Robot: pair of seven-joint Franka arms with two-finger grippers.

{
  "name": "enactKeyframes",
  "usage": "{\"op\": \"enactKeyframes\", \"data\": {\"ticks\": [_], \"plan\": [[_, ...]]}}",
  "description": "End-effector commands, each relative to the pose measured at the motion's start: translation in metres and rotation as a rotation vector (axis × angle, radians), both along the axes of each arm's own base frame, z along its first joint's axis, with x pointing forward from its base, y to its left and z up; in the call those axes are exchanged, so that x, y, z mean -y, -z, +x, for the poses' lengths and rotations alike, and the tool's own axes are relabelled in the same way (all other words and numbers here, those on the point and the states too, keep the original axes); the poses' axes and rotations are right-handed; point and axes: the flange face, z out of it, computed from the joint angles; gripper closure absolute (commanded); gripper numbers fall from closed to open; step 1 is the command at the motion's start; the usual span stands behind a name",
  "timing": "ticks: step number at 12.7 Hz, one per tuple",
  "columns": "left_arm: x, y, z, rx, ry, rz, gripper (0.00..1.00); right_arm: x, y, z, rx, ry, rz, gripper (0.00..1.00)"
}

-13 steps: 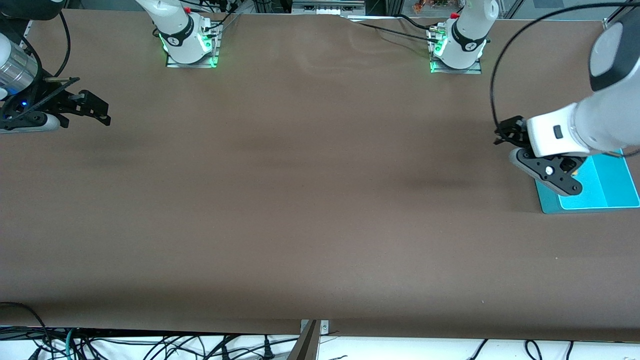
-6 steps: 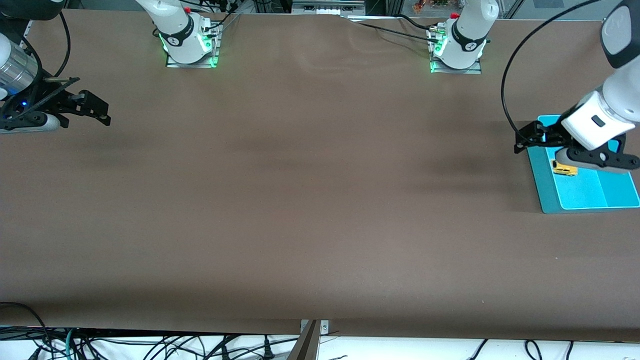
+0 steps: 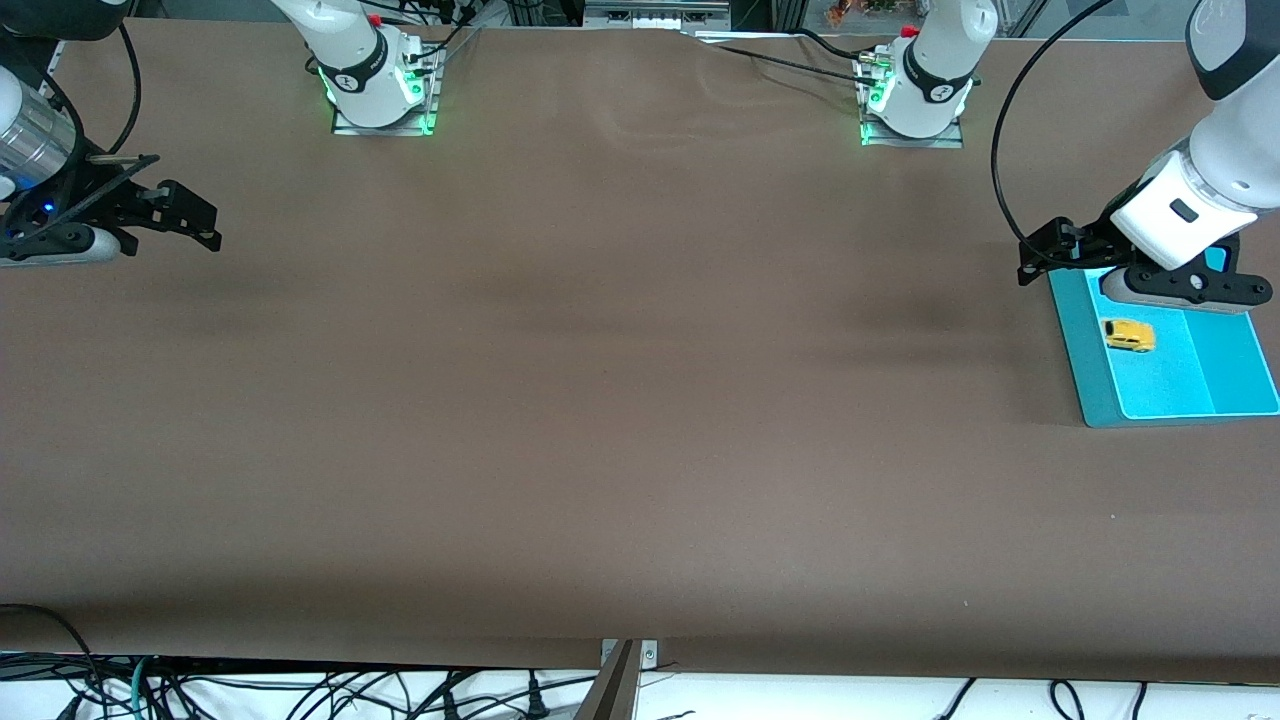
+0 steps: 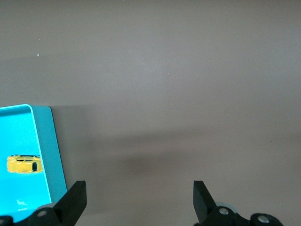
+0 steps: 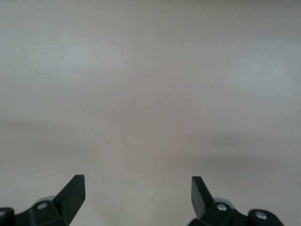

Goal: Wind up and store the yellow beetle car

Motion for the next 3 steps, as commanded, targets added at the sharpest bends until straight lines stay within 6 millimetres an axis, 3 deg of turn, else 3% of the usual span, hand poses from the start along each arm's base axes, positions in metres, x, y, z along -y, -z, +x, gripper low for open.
{"op": "enactKeyframes", "data": {"ticks": [1, 3], "plan": [[0.0012, -0.0092, -0.0035, 0.017, -0.011, -0.009, 0.0, -0.0001, -0.0071, 0.0018, -0.003, -0.008, 0.004, 0.0], [0.0011, -0.0086, -0.0063, -0.004, -0.009, -0.008, 0.0, -0.0018, -0.0071, 0.0017, -0.004, -0.011, 0.004, 0.0]]}}
